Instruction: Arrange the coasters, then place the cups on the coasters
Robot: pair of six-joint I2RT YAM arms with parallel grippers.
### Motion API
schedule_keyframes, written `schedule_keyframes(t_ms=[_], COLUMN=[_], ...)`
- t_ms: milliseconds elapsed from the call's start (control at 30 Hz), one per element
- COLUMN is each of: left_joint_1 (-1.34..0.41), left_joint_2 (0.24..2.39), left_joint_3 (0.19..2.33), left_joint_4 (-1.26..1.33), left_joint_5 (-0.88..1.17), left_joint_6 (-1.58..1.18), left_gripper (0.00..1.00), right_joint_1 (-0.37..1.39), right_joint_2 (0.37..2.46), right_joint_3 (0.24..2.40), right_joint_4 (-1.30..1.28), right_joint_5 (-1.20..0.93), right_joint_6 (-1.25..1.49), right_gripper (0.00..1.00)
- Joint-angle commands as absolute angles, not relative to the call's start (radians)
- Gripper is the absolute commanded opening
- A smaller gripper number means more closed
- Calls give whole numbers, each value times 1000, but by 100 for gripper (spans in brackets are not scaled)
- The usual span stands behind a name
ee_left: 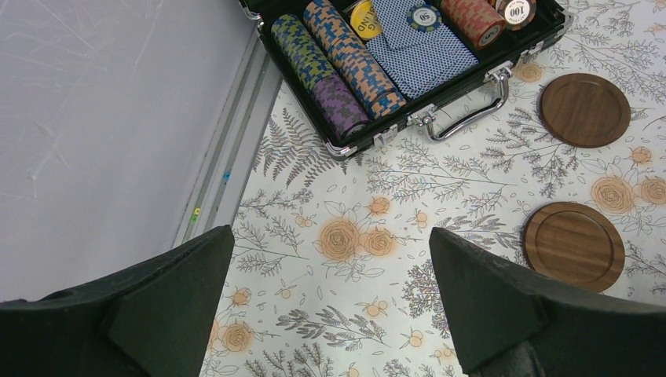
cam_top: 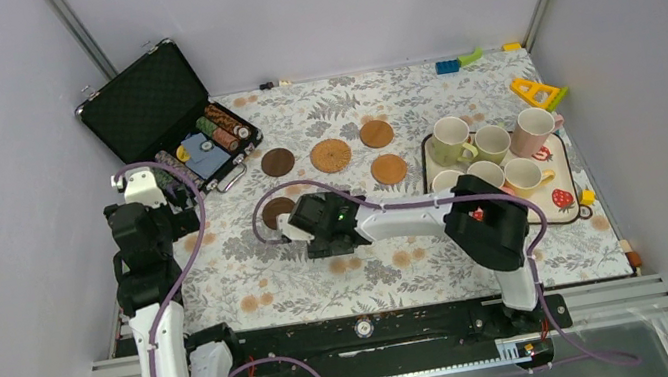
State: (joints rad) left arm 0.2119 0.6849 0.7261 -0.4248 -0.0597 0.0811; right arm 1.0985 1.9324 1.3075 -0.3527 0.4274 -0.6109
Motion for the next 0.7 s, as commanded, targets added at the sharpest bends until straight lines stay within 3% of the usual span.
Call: schedule_keyframes(t_ms=[0, 667], left_joint_1=[221, 221], left_joint_2=[680, 687], left_joint_3=[738, 736], left_joint_4=[-408, -405], left_joint_5=[-50, -46], left_joint_6=[83, 83], left_gripper=[99, 99], right_joint_1=[1098, 1046], right_joint_2=[1996, 2134], right_joint_3=[1353, 1480], right_joint_4=[-339, -323], right_joint_5=[472, 523], right_joint_6=[-577, -642], right_gripper=[100, 100])
